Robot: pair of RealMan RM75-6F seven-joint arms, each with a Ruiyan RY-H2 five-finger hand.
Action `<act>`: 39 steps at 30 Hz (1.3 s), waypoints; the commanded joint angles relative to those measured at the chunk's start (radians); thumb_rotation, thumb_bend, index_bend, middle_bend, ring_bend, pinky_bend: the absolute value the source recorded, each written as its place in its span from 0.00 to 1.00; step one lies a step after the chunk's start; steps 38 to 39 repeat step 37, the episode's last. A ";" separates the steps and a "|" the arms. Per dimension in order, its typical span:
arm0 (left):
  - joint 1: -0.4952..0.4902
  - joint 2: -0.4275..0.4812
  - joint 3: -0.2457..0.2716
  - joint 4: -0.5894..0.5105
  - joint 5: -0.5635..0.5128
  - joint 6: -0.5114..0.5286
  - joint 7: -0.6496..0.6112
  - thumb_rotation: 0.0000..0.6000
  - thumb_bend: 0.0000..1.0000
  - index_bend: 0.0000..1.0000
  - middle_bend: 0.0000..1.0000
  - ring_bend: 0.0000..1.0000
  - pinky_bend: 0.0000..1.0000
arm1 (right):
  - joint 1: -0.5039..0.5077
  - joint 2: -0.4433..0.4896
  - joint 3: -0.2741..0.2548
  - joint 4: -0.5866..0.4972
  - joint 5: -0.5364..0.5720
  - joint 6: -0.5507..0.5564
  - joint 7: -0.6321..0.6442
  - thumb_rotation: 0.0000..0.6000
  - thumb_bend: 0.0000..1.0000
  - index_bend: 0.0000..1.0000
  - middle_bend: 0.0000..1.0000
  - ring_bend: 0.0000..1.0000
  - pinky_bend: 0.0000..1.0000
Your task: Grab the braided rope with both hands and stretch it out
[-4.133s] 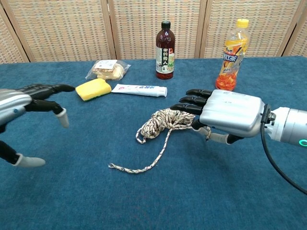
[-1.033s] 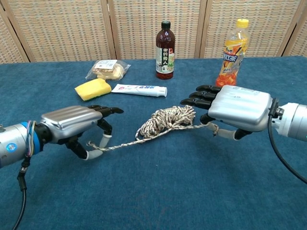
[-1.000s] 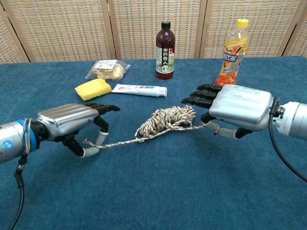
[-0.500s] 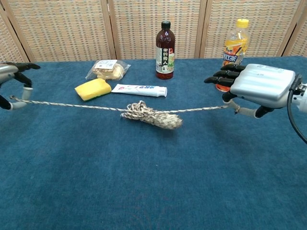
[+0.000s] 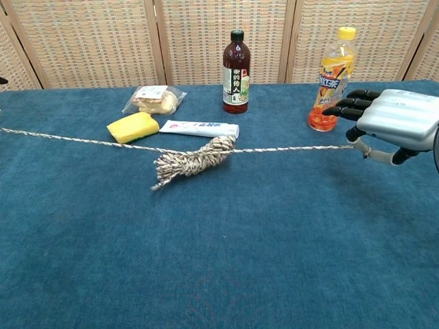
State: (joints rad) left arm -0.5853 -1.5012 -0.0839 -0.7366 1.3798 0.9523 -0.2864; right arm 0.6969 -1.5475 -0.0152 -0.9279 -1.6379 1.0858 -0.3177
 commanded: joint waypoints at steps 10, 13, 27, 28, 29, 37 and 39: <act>0.037 0.084 -0.017 -0.142 -0.017 0.042 -0.003 1.00 0.00 0.00 0.00 0.00 0.00 | -0.056 0.069 0.050 -0.205 0.108 -0.004 -0.053 1.00 0.00 0.00 0.00 0.00 0.00; 0.074 0.142 -0.033 -0.232 -0.045 0.082 0.008 1.00 0.00 0.00 0.00 0.00 0.00 | -0.089 0.103 0.047 -0.253 0.093 0.063 -0.023 1.00 0.00 0.00 0.00 0.00 0.00; 0.393 0.337 0.028 -0.796 -0.002 0.544 0.170 1.00 0.00 0.00 0.00 0.00 0.00 | -0.394 0.222 -0.016 -0.555 0.089 0.450 0.180 1.00 0.00 0.00 0.00 0.00 0.00; 0.411 0.339 0.041 -0.820 0.013 0.568 0.192 1.00 0.00 0.00 0.00 0.00 0.00 | -0.413 0.226 -0.024 -0.573 0.082 0.471 0.178 1.00 0.00 0.00 0.00 0.00 0.00; 0.429 0.341 0.059 -0.843 0.029 0.587 0.215 1.00 0.00 0.00 0.00 0.00 0.00 | -0.433 0.229 -0.032 -0.589 0.074 0.493 0.181 1.00 0.00 0.00 0.00 0.00 0.00; 0.499 0.321 0.128 -0.907 0.132 0.653 0.260 1.00 0.00 0.00 0.00 0.00 0.00 | -0.521 0.229 -0.059 -0.587 -0.001 0.602 0.156 1.00 0.00 0.00 0.00 0.00 0.00; 0.499 0.321 0.128 -0.907 0.132 0.653 0.260 1.00 0.00 0.00 0.00 0.00 0.00 | -0.521 0.229 -0.059 -0.587 -0.001 0.602 0.156 1.00 0.00 0.00 0.00 0.00 0.00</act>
